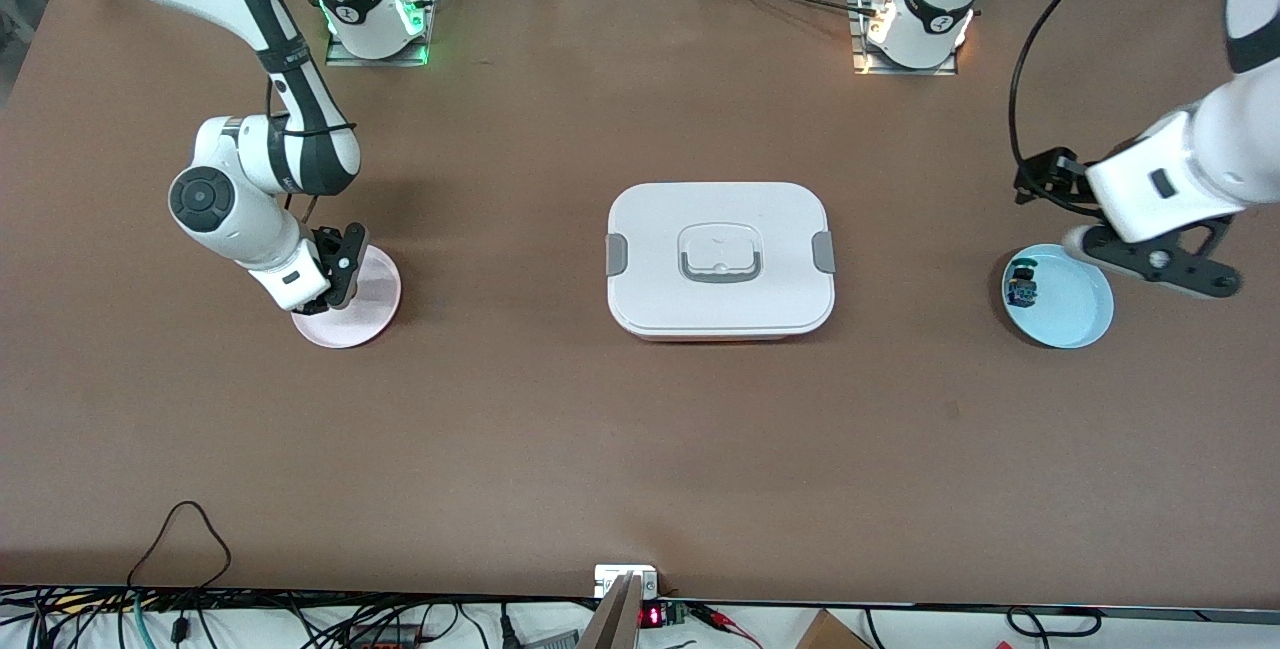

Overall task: Transfer orange switch to right arm and place
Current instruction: 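Lower the switch onto the pink plate with the right gripper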

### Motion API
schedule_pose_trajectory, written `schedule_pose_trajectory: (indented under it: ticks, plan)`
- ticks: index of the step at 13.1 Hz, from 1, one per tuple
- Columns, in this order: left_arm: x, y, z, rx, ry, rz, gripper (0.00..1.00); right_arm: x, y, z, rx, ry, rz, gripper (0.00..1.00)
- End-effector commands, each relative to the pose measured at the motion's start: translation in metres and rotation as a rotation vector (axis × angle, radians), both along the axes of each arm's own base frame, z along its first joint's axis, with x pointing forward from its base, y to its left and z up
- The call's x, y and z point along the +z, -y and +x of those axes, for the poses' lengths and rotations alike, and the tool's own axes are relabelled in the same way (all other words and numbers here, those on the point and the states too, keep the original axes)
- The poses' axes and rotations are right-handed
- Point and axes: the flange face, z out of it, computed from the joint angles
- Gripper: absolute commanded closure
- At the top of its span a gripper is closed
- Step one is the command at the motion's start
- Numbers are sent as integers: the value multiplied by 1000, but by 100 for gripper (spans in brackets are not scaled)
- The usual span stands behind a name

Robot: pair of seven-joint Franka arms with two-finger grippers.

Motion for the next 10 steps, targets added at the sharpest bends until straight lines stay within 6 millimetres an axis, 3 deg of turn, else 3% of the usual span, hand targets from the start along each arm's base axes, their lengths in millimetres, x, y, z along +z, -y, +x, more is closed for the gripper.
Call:
schedule_pose_trajectory:
  ticks: [1, 3, 4, 5, 6, 10]
  plan:
    - [3, -11, -39, 186, 88, 22, 0, -12, 2, -5, 38, 18, -5, 99]
    - [-1, -13, -67, 259, 116, 46, 0, -17, 2, -6, 40, 11, -5, 98]
    - [-2, -16, -76, 265, 145, 44, 0, -18, 1, -6, 29, 8, -3, 87]
    - [-3, -12, -82, 257, 155, 41, 0, -19, 0, -7, 14, 1, -1, 29]
    - [-4, -12, -86, 258, 153, 36, 0, -16, 0, -7, 7, 3, 0, 0]
    - [-5, -10, -77, 256, 188, 12, 0, 14, -4, 0, 7, 26, 13, 0]
